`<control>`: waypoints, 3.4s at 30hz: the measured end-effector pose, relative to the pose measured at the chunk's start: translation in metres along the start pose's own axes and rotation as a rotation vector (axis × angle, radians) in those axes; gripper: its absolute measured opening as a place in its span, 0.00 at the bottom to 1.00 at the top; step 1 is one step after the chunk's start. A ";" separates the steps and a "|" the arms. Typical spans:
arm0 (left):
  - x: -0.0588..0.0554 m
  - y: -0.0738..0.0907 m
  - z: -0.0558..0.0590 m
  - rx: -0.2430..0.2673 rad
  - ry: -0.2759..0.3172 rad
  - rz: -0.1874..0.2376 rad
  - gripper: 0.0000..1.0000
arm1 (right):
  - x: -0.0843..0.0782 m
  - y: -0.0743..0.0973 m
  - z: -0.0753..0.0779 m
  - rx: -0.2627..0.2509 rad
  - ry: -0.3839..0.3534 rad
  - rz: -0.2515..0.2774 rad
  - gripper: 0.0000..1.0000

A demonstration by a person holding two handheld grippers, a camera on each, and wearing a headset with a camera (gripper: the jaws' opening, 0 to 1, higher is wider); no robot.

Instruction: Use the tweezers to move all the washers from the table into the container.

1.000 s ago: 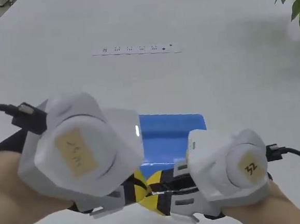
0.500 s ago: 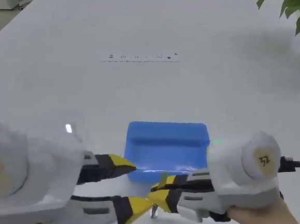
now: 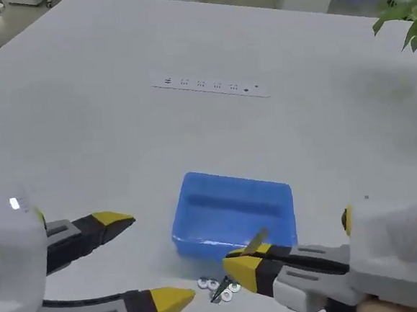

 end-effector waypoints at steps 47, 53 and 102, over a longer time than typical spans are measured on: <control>0.009 0.019 -0.020 0.136 0.026 0.093 0.99 | 0.014 0.007 0.111 -0.351 0.170 -0.050 0.02; 0.010 0.019 -0.019 0.136 0.023 0.092 0.99 | 0.029 0.016 0.092 -0.331 0.168 0.027 0.02; 0.001 0.017 -0.011 0.110 -0.008 0.046 0.98 | -0.034 -0.013 0.029 -0.052 0.410 -0.189 0.02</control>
Point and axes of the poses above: the centre of the closed fingertips' face, and the gripper's own axes: y roughly backward along the fingers, z roughly to its right, x roughly out of its top, the point moved 3 cm from there along y, roughly backward along the fingers, and after that the axes turned 2 degrees about -z, right-handed, at the moved point
